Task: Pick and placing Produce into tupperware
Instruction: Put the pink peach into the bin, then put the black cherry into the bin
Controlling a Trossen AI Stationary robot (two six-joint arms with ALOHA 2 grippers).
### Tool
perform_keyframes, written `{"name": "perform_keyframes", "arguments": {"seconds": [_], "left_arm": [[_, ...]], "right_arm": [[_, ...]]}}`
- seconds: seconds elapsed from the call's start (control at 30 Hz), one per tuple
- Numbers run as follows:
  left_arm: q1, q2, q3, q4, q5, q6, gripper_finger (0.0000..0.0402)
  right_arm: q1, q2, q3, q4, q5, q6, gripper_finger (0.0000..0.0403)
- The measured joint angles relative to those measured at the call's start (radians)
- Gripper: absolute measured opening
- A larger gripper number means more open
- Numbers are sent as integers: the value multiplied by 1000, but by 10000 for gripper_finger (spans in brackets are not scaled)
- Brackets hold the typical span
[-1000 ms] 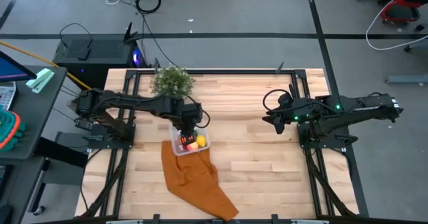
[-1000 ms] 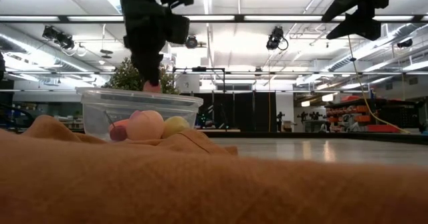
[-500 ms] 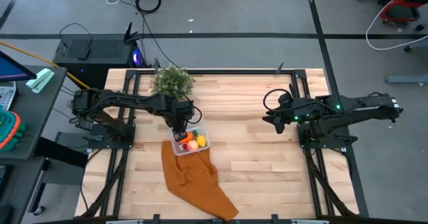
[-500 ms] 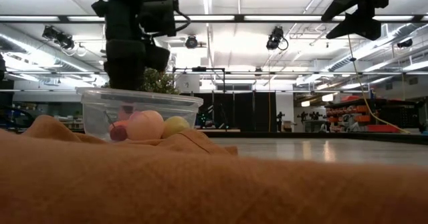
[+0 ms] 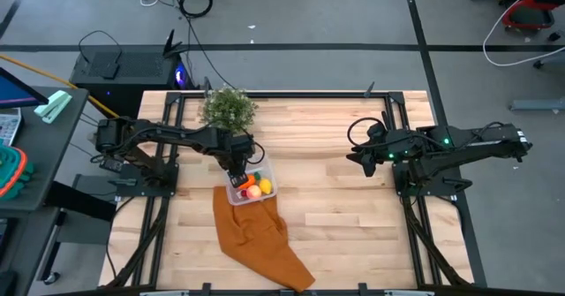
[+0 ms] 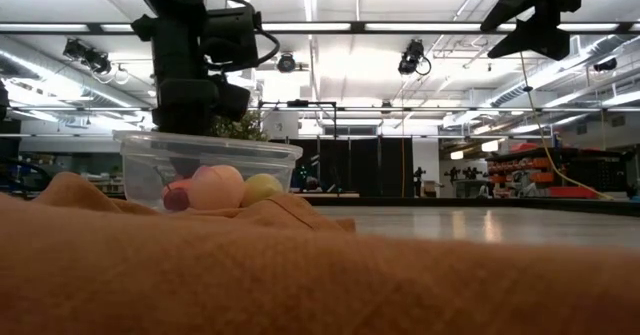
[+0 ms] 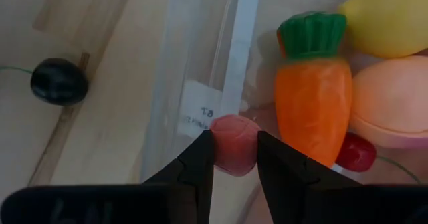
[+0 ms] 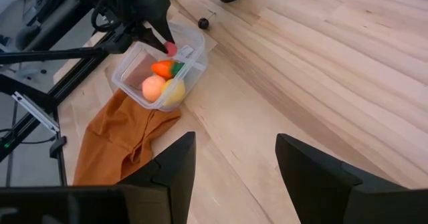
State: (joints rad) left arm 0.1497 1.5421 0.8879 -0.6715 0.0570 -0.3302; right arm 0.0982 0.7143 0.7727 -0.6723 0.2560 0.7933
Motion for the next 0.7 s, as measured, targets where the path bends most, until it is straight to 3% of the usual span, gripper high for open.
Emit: {"name": "perform_keyframes", "arguments": {"seconds": [0.3, 0.7], "left_arm": [[-18, 0, 0, 1, -12, -78, 121], [-25, 1, 13, -20, 26, -141, 201]], "right_arm": [[0, 0, 0, 0, 1, -1, 173], [0, 0, 0, 0, 1, -3, 173]]}}
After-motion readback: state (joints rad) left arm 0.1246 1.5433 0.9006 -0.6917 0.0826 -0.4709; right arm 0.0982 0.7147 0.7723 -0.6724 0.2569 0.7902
